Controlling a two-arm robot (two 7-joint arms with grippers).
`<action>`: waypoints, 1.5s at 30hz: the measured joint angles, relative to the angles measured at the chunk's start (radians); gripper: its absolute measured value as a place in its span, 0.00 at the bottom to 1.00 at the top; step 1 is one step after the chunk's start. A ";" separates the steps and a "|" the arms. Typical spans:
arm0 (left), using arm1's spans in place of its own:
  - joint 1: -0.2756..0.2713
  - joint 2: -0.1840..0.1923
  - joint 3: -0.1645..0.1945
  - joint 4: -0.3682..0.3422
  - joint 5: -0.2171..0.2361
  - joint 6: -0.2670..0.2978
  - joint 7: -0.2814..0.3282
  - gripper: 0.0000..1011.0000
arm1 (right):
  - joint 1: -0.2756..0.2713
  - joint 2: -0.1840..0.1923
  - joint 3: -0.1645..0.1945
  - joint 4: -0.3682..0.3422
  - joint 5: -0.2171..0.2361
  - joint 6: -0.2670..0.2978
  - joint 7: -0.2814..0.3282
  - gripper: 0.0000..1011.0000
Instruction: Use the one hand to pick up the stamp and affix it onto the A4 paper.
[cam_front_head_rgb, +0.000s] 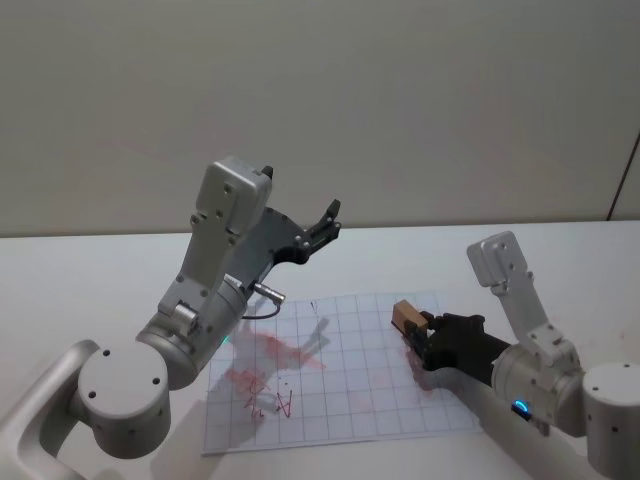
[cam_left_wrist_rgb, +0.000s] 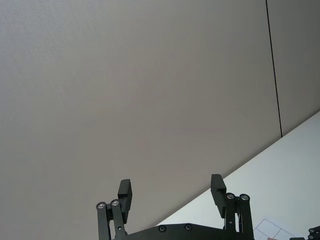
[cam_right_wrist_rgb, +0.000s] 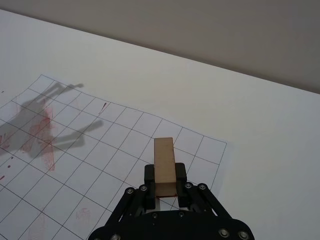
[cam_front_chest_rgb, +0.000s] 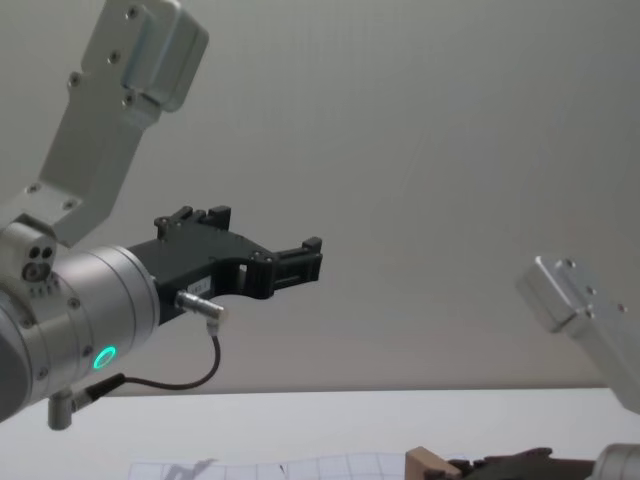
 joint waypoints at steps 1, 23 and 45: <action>0.000 0.000 0.000 0.000 0.000 0.000 0.000 0.99 | 0.003 -0.002 -0.001 0.004 -0.002 0.000 0.000 0.21; 0.000 0.000 0.000 0.000 0.000 0.000 0.000 0.99 | -0.013 0.031 0.032 -0.143 0.050 -0.051 -0.027 0.21; 0.000 0.000 0.000 0.000 0.000 0.000 0.000 0.99 | -0.161 0.189 0.145 -0.333 0.151 -0.017 -0.116 0.21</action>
